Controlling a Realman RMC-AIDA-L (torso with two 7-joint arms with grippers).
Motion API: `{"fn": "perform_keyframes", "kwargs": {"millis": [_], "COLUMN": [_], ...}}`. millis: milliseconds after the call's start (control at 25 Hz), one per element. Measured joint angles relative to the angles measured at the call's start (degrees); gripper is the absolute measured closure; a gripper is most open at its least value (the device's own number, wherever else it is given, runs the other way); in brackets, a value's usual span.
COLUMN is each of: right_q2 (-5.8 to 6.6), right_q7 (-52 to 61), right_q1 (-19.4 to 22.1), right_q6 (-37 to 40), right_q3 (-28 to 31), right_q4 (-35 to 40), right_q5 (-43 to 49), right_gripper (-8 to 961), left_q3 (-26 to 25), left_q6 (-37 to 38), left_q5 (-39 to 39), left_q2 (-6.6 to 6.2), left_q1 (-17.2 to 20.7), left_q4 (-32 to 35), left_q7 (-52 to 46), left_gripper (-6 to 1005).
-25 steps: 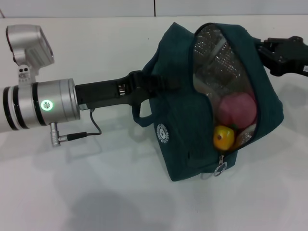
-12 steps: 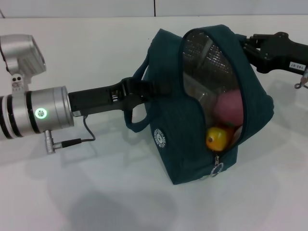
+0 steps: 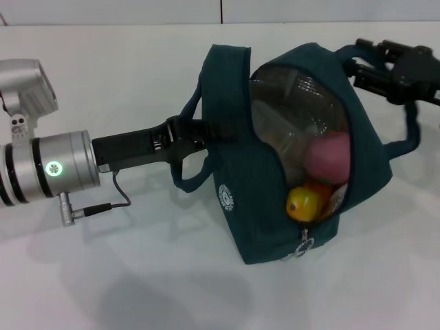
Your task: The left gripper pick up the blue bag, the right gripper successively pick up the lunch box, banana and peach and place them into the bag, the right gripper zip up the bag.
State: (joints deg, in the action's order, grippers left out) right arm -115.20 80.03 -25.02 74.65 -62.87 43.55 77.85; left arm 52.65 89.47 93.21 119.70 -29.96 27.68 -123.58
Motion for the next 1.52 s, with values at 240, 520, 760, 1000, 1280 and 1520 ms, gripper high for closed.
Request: {"fn": "perform_keyframes", "kwargs": {"millis": [240, 520, 760, 1000, 1280, 1520], "right_q2": [0.13, 0.79, 0.67, 0.08, 0.24, 0.24], "right_q7": [-4.4, -4.6, -4.3, -4.3, -4.3, -5.2], "right_q1": [1.0, 2.5, 2.4, 1.8, 2.7, 3.9], "right_q6": [9.2, 9.5, 6.3, 4.2, 6.4, 12.4], "right_q3": [7.8, 9.0, 8.8, 8.4, 8.0, 8.8], "right_q4": [-2.2, -2.2, -2.9, -4.9, -5.6, -5.1], "right_q5": [-0.9, -0.4, 3.4, 6.5, 7.3, 6.5], "right_gripper": [372, 154, 114, 113, 113, 114], "left_q3": [0.0, 0.0, 0.0, 0.0, 0.0, 0.0], "left_q6": [-0.3, -0.8, -0.9, -1.2, -1.3, -1.3], "left_q5": [0.0, 0.0, -0.3, -0.4, -1.0, -1.2], "left_q2": [0.00, 0.00, 0.02, 0.16, 0.18, 0.18], "left_q1": [0.0, -0.1, -0.4, -0.6, -0.6, -0.6], "left_q4": [0.0, 0.0, 0.0, -0.3, -0.3, -0.3], "left_q7": [0.0, 0.0, 0.0, 0.0, 0.0, 0.0], "left_gripper": [948, 947, 947, 947, 947, 946]}}
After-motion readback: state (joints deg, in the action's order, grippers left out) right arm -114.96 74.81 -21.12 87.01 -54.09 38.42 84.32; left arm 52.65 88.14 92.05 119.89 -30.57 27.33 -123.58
